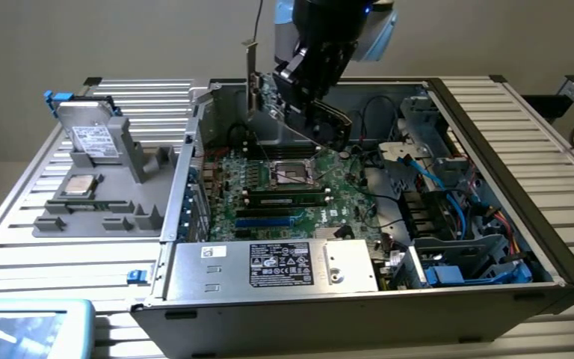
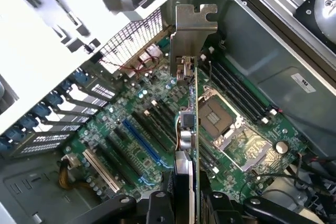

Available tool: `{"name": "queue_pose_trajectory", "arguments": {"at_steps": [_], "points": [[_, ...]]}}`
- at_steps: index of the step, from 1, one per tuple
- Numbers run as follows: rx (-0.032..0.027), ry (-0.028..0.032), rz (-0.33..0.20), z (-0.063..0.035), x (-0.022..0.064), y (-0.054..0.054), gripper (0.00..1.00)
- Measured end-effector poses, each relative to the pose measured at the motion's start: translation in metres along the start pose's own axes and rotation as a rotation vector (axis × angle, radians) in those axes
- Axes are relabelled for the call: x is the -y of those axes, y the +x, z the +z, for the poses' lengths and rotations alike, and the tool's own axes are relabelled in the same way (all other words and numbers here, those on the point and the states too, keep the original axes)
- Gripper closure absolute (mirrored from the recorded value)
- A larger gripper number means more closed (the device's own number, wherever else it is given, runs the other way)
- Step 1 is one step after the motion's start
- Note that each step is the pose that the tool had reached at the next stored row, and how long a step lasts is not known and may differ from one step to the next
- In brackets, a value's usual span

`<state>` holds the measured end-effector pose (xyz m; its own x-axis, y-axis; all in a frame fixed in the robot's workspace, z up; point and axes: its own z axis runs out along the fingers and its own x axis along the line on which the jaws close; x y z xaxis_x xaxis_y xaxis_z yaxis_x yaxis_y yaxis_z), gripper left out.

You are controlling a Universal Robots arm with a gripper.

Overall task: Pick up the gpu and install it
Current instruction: 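Insert the gpu into the slot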

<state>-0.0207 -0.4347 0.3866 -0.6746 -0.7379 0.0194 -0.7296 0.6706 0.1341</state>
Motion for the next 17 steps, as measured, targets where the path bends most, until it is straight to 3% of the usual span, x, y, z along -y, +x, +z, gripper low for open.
{"name": "queue_pose_trajectory", "arguments": {"at_steps": [17], "points": [[-0.0385, 0.0094, -0.308, 0.0, 0.0, 0.0, 0.71]]}}
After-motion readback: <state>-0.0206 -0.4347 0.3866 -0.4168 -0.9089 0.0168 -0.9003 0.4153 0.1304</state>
